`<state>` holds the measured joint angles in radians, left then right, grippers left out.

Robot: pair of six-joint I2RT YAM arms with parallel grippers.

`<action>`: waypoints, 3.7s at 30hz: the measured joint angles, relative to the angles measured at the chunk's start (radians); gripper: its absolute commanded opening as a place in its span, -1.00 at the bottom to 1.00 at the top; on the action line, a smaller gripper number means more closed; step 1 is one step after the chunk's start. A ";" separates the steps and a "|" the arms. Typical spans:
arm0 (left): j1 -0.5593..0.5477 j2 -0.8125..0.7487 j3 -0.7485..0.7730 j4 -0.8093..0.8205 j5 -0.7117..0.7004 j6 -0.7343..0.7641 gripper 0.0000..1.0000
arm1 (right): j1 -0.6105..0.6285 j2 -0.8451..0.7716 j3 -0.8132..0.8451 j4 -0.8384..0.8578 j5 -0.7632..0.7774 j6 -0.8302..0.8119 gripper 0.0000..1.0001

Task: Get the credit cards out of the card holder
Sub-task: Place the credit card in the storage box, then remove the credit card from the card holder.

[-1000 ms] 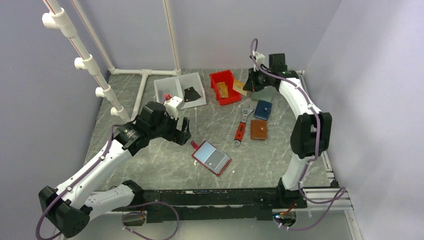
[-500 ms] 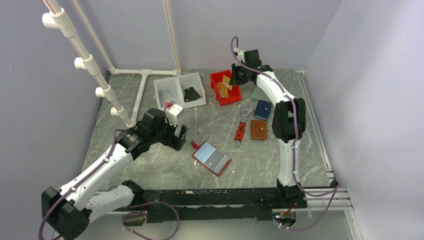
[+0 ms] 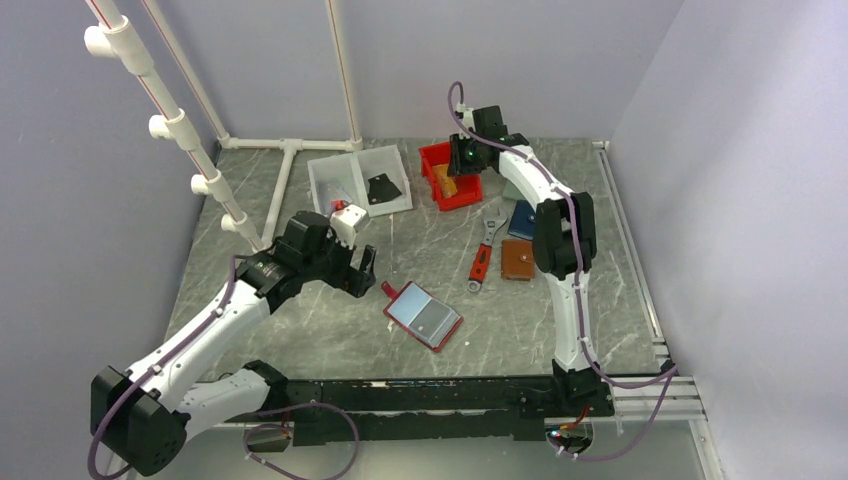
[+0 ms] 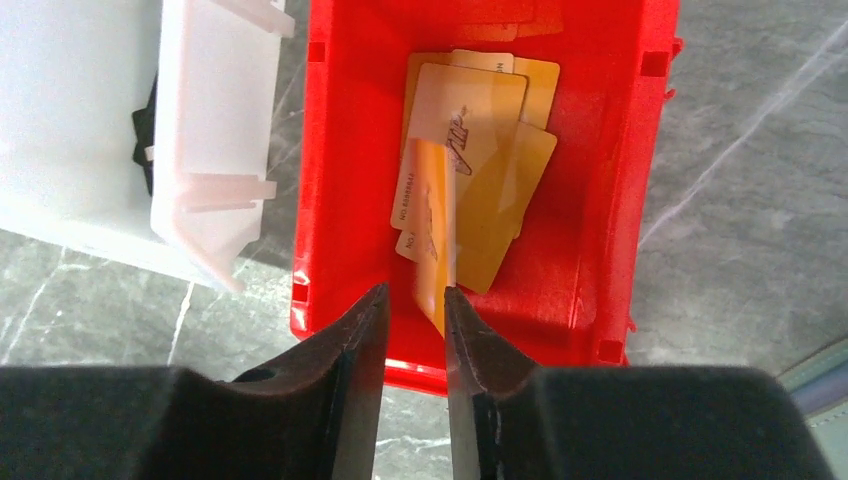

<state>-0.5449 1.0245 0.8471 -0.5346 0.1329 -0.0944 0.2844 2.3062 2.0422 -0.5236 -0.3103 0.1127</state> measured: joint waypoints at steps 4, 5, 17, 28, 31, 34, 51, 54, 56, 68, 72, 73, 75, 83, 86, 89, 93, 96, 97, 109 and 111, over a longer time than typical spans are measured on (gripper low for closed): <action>0.008 0.000 -0.006 0.017 0.035 -0.005 0.98 | 0.008 -0.004 -0.002 0.000 0.064 -0.018 -0.34; 0.010 -0.002 -0.010 0.024 0.046 -0.013 0.98 | 0.008 -0.011 -0.009 0.001 0.079 -0.025 -0.33; 0.016 -0.133 -0.233 0.278 0.258 -0.375 0.98 | 0.011 -0.612 -0.441 -0.124 -0.129 -0.433 0.48; 0.018 -0.083 -0.246 0.330 0.348 -0.535 0.98 | -0.265 -1.058 -0.869 -0.277 -0.509 -0.772 0.98; 0.018 -0.032 -0.215 0.319 0.369 -0.535 0.98 | -0.342 -1.089 -0.935 -0.296 -0.585 -0.805 0.98; 0.020 -0.011 -0.204 0.308 0.382 -0.534 0.98 | -0.419 -1.118 -0.971 -0.298 -0.632 -0.816 0.98; 0.020 -0.037 -0.206 0.282 0.406 -0.505 0.98 | -0.536 -1.170 -1.070 -0.195 -0.729 -0.655 0.99; 0.020 -0.056 -0.225 0.294 0.418 -0.501 0.98 | -0.500 -1.170 -1.072 -0.171 -0.735 -0.631 0.99; 0.020 -0.080 -0.249 0.298 0.418 -0.510 0.98 | -0.442 -1.165 -1.069 -0.166 -0.723 -0.625 0.99; 0.013 -0.124 -0.271 0.274 0.346 -0.576 0.98 | -0.183 -1.083 -1.063 -0.091 -0.669 -0.586 0.99; -0.066 -0.082 -0.198 0.187 0.265 -0.571 0.98 | -0.183 -1.077 -1.124 -0.011 -0.669 -0.554 0.99; -0.090 -0.071 -0.177 0.172 0.248 -0.571 0.99 | -0.183 -1.073 -1.134 -0.003 -0.669 -0.548 0.99; -0.156 -0.035 -0.123 0.143 0.190 -0.564 0.91 | -0.183 -1.055 -1.138 0.005 -0.675 -0.545 0.99; -0.324 0.167 0.024 0.082 0.010 -0.527 0.65 | -0.177 -1.009 -1.139 0.002 -0.694 -0.557 0.99; -0.348 0.246 0.067 0.063 -0.037 -0.523 0.65 | -0.176 -1.011 -1.142 0.003 -0.694 -0.564 0.99; -0.370 0.317 0.098 0.057 -0.078 -0.522 0.65 | -0.176 -1.011 -1.151 0.003 -0.694 -0.570 0.99; -0.425 0.400 0.142 0.043 -0.134 -0.522 0.65 | -0.176 -1.011 -1.162 0.002 -0.694 -0.578 0.99; -0.452 0.455 0.179 0.035 -0.160 -0.522 0.64 | -0.176 -1.011 -1.162 0.002 -0.694 -0.583 0.99; -0.458 0.472 0.188 0.035 -0.165 -0.523 0.64 | -0.176 -1.010 -1.162 0.002 -0.694 -0.584 0.99; -0.497 0.630 0.275 -0.003 -0.229 -0.522 0.62 | -0.176 -1.009 -1.162 0.001 -0.694 -0.596 0.99; -0.507 0.633 0.276 -0.002 -0.229 -0.521 0.59 | -0.173 -1.004 -1.162 -0.003 -0.694 -0.600 0.99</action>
<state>-1.0515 1.6577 1.1229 -0.5362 -0.0959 -0.6155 0.1112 1.3018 0.8806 -0.5262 -1.0042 -0.4870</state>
